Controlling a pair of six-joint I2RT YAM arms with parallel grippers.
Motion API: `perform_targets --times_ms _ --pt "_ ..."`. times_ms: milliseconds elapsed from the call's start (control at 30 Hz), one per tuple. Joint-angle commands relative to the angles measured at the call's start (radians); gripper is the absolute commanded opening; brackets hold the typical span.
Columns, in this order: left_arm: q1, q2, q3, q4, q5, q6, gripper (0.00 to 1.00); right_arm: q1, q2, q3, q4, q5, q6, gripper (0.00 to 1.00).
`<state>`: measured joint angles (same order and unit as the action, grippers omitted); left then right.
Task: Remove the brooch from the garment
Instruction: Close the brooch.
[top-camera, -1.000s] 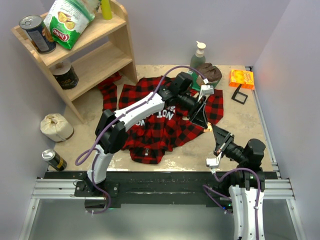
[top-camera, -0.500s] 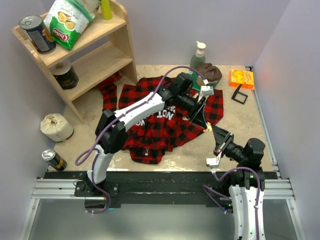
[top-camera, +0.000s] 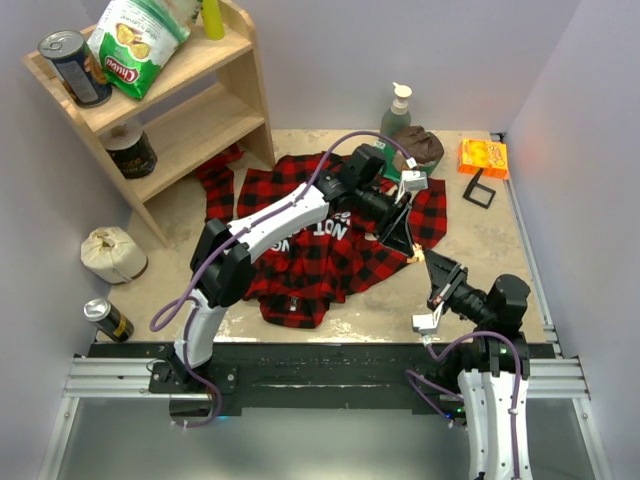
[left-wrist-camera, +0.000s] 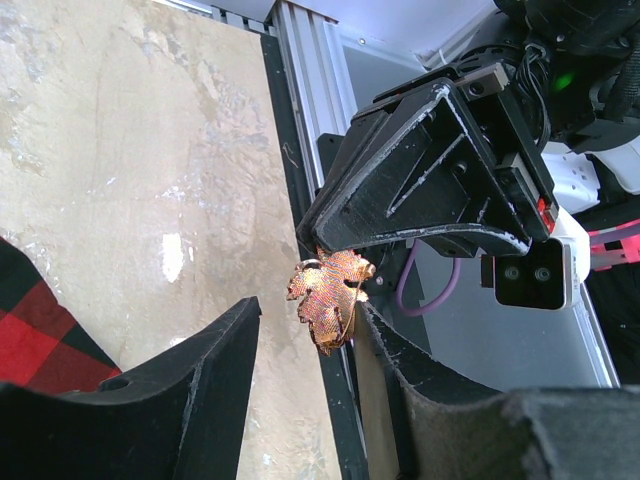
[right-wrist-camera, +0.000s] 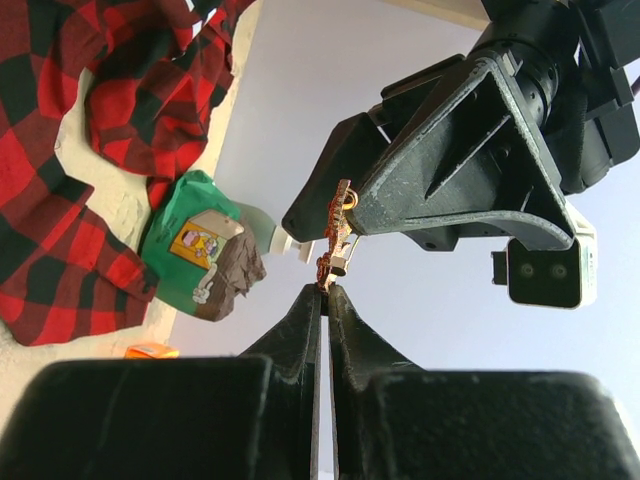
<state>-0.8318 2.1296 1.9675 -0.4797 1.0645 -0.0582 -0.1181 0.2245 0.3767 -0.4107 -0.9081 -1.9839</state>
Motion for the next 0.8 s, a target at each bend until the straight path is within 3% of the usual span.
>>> perform_targets --times_ms 0,767 --pt "0.005 -0.019 0.039 0.006 -0.003 0.018 0.47 -0.002 0.006 0.019 0.056 -0.020 -0.279 0.00" --pt "0.007 -0.019 0.033 -0.048 -0.077 0.054 0.40 -0.002 -0.017 0.018 0.061 -0.048 -0.294 0.00"
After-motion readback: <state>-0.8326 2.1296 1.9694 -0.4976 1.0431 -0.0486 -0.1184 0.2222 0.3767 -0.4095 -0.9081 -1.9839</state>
